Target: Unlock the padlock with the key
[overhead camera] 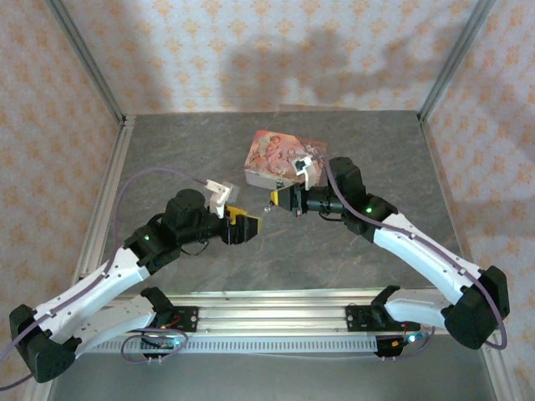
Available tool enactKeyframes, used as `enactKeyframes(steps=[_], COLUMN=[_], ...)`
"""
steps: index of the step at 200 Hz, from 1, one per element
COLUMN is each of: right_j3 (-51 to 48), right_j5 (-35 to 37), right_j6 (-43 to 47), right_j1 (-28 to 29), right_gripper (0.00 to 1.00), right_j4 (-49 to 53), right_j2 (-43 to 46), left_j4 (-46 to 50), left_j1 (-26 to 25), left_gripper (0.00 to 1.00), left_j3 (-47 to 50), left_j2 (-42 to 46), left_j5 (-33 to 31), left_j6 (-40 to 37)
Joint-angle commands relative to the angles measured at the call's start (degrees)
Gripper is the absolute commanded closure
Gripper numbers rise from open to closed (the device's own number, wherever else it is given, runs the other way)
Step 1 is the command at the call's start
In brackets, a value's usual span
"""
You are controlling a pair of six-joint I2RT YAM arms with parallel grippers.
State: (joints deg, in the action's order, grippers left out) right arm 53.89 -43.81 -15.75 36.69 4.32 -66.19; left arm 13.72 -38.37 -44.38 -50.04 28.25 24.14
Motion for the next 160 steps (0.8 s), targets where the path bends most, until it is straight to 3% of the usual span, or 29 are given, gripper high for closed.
enactKeyframes(steps=[1,69,160], right_j3=[-2.2,-2.0,-6.9], right_j5=[-7.5,-10.1,-10.2], right_j6=[-7.0,-10.0,-17.5], right_j1=[-1.7,-2.0,-1.5], right_gripper=[1.0,1.0,1.0], right_j4=[-11.6,-12.7,-23.9], right_j2=[1.0,1.1,1.5], left_j4=[-10.1,-22.3,-26.3], left_j1=[2.9,5.3,5.3], left_gripper=[0.32,0.43,0.65], left_j3=[1.6,2.4,2.8], left_j2=[-0.1,-4.4,-6.3], left_j5=[8.3,15.1,16.1], left_j6=[2.8,7.9,9.3])
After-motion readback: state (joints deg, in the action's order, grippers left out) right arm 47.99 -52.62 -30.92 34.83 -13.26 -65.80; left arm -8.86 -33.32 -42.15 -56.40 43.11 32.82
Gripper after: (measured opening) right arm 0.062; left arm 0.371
